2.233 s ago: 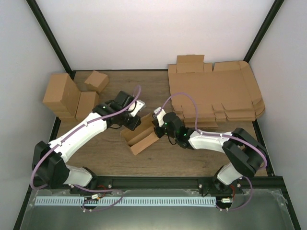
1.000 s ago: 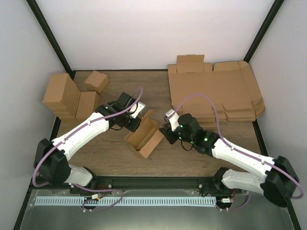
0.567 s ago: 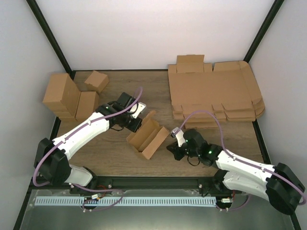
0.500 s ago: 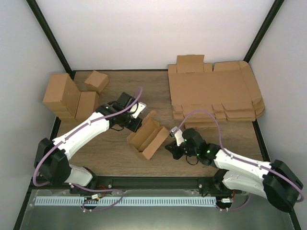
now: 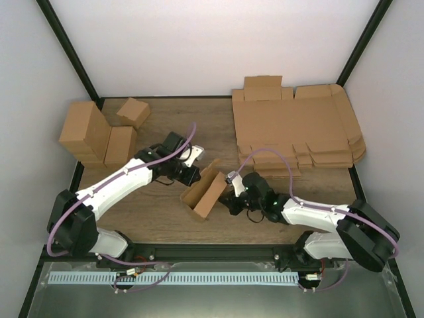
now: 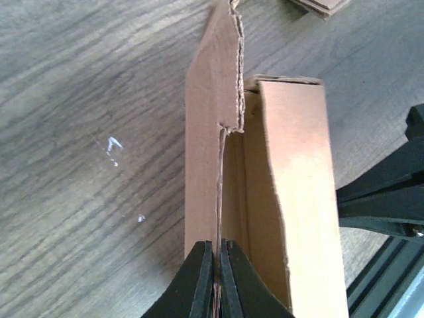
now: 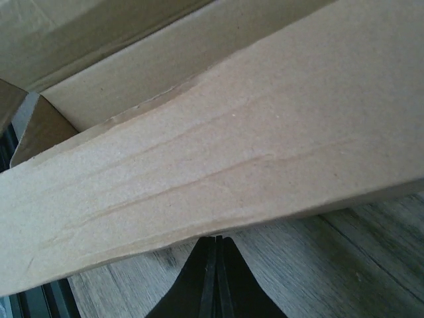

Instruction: Fold the paper box

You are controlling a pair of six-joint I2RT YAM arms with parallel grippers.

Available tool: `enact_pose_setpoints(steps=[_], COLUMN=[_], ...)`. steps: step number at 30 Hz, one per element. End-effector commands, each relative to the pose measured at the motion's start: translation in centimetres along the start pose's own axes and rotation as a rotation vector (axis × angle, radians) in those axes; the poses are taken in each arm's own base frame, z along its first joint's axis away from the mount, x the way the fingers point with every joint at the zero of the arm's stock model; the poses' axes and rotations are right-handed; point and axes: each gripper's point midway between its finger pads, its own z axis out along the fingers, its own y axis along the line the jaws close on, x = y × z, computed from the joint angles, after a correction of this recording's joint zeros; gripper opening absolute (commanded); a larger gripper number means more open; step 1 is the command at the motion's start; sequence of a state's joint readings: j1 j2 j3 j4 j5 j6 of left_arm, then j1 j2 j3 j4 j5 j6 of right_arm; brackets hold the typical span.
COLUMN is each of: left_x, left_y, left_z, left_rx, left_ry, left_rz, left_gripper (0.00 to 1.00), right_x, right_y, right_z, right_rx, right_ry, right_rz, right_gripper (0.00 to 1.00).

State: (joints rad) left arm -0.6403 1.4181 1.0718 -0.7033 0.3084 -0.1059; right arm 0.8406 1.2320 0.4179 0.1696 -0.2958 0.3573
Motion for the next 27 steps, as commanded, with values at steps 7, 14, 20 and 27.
enact_pose_setpoints(steps=[7, 14, 20, 27], left_x=[0.0, -0.4, -1.0, -0.2], left_y=[-2.0, -1.6, -0.5, 2.1], left_z=[0.4, 1.0, -0.3, -1.5], left_rx=[0.081, 0.067, 0.016, -0.044], left_ry=[-0.016, -0.033, -0.092, -0.128], left_rz=[-0.033, -0.092, -0.130, -0.218], left_gripper=[0.05, 0.18, 0.62, 0.97], right_x=[-3.9, -3.6, -2.2, -1.9], right_y=[1.8, 2.6, 1.6, 1.3], right_z=[0.1, -0.4, -0.8, -1.0], right_rx=[-0.051, -0.087, -0.045, -0.034], right_ry=[-0.092, -0.080, -0.060, -0.062], right_rz=[-0.040, -0.081, -0.078, -0.076], right_gripper=[0.01, 0.01, 0.01, 0.01])
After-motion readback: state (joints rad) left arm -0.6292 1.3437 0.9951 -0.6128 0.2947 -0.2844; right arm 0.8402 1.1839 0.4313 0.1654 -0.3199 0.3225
